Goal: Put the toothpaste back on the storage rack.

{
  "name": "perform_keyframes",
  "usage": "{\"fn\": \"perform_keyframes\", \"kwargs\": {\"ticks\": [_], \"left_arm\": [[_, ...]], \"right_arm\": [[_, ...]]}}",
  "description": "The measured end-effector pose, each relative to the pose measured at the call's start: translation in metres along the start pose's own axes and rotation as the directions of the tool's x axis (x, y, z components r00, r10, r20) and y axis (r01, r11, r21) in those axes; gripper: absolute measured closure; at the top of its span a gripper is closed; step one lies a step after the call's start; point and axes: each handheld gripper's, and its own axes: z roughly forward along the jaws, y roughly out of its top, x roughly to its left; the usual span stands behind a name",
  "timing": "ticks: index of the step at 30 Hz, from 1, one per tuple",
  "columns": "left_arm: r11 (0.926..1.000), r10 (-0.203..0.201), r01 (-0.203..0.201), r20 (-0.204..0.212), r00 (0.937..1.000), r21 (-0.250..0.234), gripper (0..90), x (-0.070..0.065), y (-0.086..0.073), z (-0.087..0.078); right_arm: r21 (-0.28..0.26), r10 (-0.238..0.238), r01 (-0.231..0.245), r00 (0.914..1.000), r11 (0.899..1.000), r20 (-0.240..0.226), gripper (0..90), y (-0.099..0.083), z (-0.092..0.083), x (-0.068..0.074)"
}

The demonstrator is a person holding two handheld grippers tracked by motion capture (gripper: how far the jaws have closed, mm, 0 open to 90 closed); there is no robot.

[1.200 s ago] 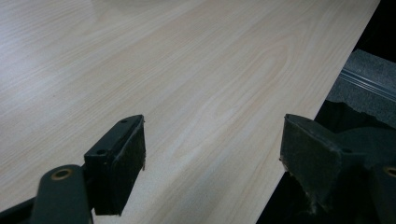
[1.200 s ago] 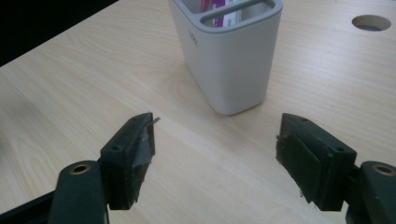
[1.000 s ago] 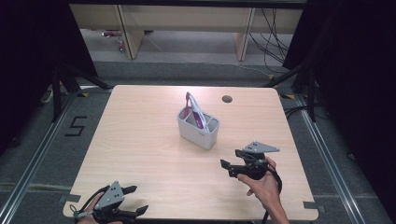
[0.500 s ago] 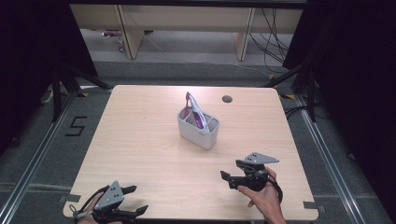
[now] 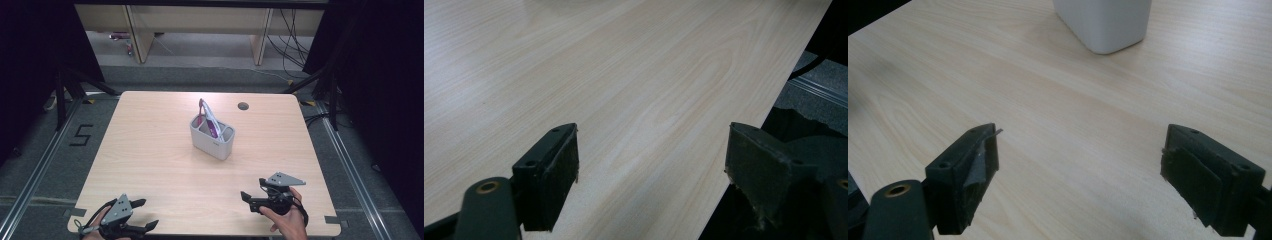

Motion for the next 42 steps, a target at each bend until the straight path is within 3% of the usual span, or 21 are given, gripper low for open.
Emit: {"fn": "perform_keyframes", "kwargs": {"ticks": [2, 10, 11, 12, 14, 15, 16, 18, 19, 21, 27, 30, 31, 32, 33, 35, 36, 37, 39, 41, 42], "left_arm": [[0.9999, 0.01, -0.01, -0.003, 0.9999, 0.013, 20.4, 0.001, 0.0, -0.001], [1.0, -0.001, 0.001, -0.001, 1.0, -0.003, 19.6, 0.0, 0.0, 0.001], [1.0, -0.001, 0.001, -0.003, 1.0, 0.002, 19.5, 0.0, 0.0, 0.0], [1.0, 0.0, 0.0, -0.01, 1.0, 0.006, 19.2, 0.0, 0.0, 0.0], [0.9999, 0.004, -0.004, -0.012, 0.9999, 0.013, 18.3, 0.001, -0.001, 0.0], [0.9999, 0.005, -0.004, -0.013, 0.9999, 0.014, 18.3, 0.001, -0.001, 0.0], [0.9999, 0.004, -0.004, -0.014, 0.9999, 0.012, 18.2, 0.001, -0.001, 0.0], [0.9999, 0.004, -0.004, -0.015, 0.9999, 0.011, 18.2, 0.001, -0.001, 0.0], [0.9999, 0.005, -0.005, -0.015, 0.9999, 0.012, 18.1, 0.001, -0.001, 0.0], [0.9999, 0.004, -0.004, -0.009, 1.0, 0.01, 18.1, 0.002, -0.001, 0.0], [0.9999, 0.003, -0.003, -0.014, 0.9999, 0.013, 17.8, 0.002, -0.001, 0.0], [0.9999, 0.005, -0.005, -0.015, 0.9999, 0.013, 17.8, 0.002, -0.001, 0.0], [0.9999, 0.001, -0.001, -0.01, 0.9999, 0.012, 17.8, 0.002, -0.001, 0.001], [0.9999, 0.003, -0.003, -0.01, 0.9999, 0.013, 17.8, 0.002, -0.001, 0.001], [1.0, -0.001, 0.001, -0.01, 1.0, 0.009, 17.8, 0.001, -0.001, 0.001], [0.9999, 0.005, -0.004, -0.01, 0.9999, 0.014, 17.8, 0.002, -0.001, 0.001], [0.9999, 0.004, -0.004, -0.01, 0.9999, 0.014, 17.8, 0.002, -0.001, 0.001], [0.9997, 0.011, -0.01, -0.013, 0.9999, 0.021, 17.8, 0.002, -0.001, 0.0], [0.9999, -0.001, 0.001, -0.015, 0.9999, 0.014, 17.8, 0.001, -0.001, 0.001], [0.9999, 0.001, 0.0, -0.014, 0.9999, 0.015, 17.8, 0.001, -0.001, 0.001], [0.9999, 0.001, 0.0, -0.015, 0.9999, 0.015, 17.8, 0.001, -0.001, 0.001]], "right_arm": [[0.002, 0.044, -0.044, 0.999, 0.999, -0.006, 15.7, -0.004, -0.002, 0.003], [-0.017, 0.004, -0.004, 1.0, 1.0, -0.005, 15.7, -0.015, -0.008, 0.008], [-0.01, 0.043, -0.043, 0.999, 0.999, -0.015, 15.7, -0.016, -0.008, 0.012], [-0.011, 0.014, -0.014, 0.9997, 1.0, -0.02, 15.7, -0.017, -0.007, 0.01], [0.009, 0.052, -0.052, 0.9986, 0.999, -0.009, 15.7, -0.02, -0.01, 0.014], [-0.002, 0.014, -0.014, 0.9999, 1.0, -0.002, 15.7, -0.021, -0.011, 0.011], [-0.006, 0.046, -0.046, 0.9989, 0.999, -0.006, 15.7, -0.023, -0.011, 0.014], [-0.006, 0.009, -0.009, 1.0, 1.0, -0.002, 15.7, -0.025, -0.012, 0.011], [0.002, 0.032, -0.032, 0.9991, 0.999, -0.03, 15.7, -0.027, -0.012, 0.012], [0.029, 0.073, -0.073, 0.9973, 0.997, 0.0, 15.8, -0.03, -0.016, 0.017], [0.021, 0.029, -0.029, 0.9996, 0.999, -0.004, 15.7, -0.039, -0.017, 0.018], [0.033, 0.072, -0.071, 0.9972, 0.997, -0.022, 15.7, -0.043, -0.018, 0.024], [0.034, 0.041, -0.039, 0.9987, 0.999, -0.03, 15.7, -0.043, -0.018, 0.022], [0.056, 0.091, -0.089, 0.995, 0.994, -0.041, 15.7, -0.044, -0.019, 0.026], [0.031, 0.023, -0.022, 0.9994, 0.999, -0.026, 15.8, -0.045, -0.017, 0.023], [0.035, 0.063, -0.062, 0.9978, 0.997, -0.023, 15.8, -0.046, -0.018, 0.027], [0.031, 0.024, -0.023, 0.9994, 0.999, -0.023, 15.8, -0.046, -0.019, 0.025], [0.04, 0.064, -0.063, 0.9977, 0.997, -0.022, 15.8, -0.047, -0.019, 0.028], [0.037, 0.028, -0.027, 0.9994, 0.999, -0.019, 15.7, -0.048, -0.02, 0.026], [0.049, 0.08, -0.078, 0.9962, 0.996, -0.033, 15.8, -0.049, -0.02, 0.03], [0.053, 0.04, -0.039, 0.9991, 0.998, -0.013, 15.7, -0.049, -0.022, 0.028]]}}
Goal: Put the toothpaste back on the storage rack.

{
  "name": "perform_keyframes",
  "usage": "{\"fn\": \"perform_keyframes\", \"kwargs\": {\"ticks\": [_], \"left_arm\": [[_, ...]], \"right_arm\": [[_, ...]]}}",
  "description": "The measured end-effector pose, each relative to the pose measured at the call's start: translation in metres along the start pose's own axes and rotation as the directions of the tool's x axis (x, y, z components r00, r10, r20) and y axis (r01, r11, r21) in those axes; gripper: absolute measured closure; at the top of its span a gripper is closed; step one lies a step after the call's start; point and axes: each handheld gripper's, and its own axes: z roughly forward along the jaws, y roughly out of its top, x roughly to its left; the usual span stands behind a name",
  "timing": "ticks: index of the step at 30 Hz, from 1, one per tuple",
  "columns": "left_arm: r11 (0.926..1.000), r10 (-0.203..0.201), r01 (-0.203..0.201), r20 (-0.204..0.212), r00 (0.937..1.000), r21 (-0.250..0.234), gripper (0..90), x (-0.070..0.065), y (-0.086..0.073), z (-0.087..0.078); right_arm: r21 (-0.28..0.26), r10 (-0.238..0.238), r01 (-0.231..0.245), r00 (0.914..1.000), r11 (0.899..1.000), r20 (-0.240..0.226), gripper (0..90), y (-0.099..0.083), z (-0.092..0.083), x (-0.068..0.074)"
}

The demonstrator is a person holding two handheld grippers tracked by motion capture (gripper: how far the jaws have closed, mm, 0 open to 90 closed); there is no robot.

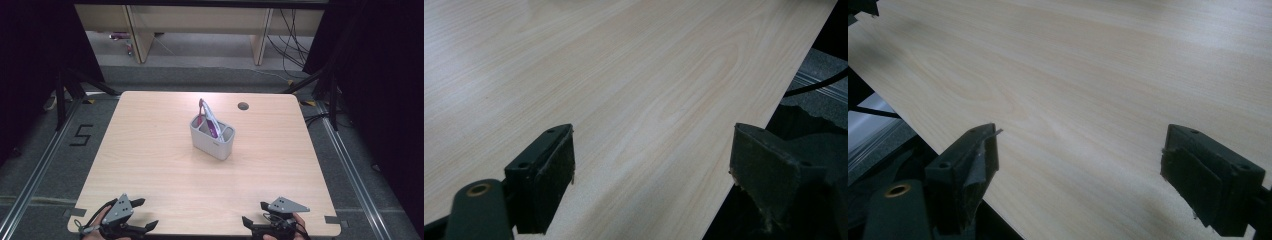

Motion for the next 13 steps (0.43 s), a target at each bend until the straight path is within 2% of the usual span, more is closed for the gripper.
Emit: {"fn": "perform_keyframes", "kwargs": {"ticks": [1, 2, 3, 5, 6, 10, 13], "left_arm": [[1.0, 0.0, 0.0, 0.0, 1.0, 0.0, 17.8, -0.0001, 0.0, 0.0001], [1.0, 0.0, 0.0, 0.003, 1.0, 0.002, 17.8, 0.0, 0.0, 0.0002], [1.0, 0.003, -0.003, 0.008, 1.0, 0.005, 17.9, 0.0007, -0.0001, 0.0004], [1.0, 0.002, -0.002, -0.002, 1.0, 0.001, 17.9, 0.0004, -0.0008, 0.0014], [1.0, 0.003, -0.003, -0.001, 1.0, 0.001, 17.9, 0.0004, -0.0009, 0.0017], [0.9998, 0.013, -0.013, -0.002, 0.9999, 0.016, 17.9, 0.0004, -0.0003, 0.0011], [0.9998, 0.012, -0.012, -0.003, 0.9999, 0.014, 17.9, 0.0005, -0.0001, 0.0011]], "right_arm": [[-0.013, -0.007, 0.007, 1.0, 1.0, 0.005, 15.7, -0.0006, 0.0, -0.0003], [-0.009, 0.009, -0.009, 0.9999, 1.0, -0.009, 15.8, -0.0011, 0.0003, 0.0006], [-0.009, -0.012, 0.012, 0.9997, 1.0, -0.023, 15.7, -0.0012, 0.0022, -0.0021], [0.005, 0.034, -0.034, 0.9994, 0.999, -0.009, 15.7, -0.0017, 0.0001, 0.0012], [-0.012, 0.004, -0.004, 1.0, 1.0, 0.0, 15.7, -0.0016, -0.001, 0.0], [-0.012, 0.003, -0.003, 1.0, 1.0, -0.002, 15.7, -0.0019, -0.0018, -0.0011], [-0.008, -0.005, 0.005, 0.9997, 1.0, 0.023, 15.7, -0.0011, -0.0029, -0.0013]]}}
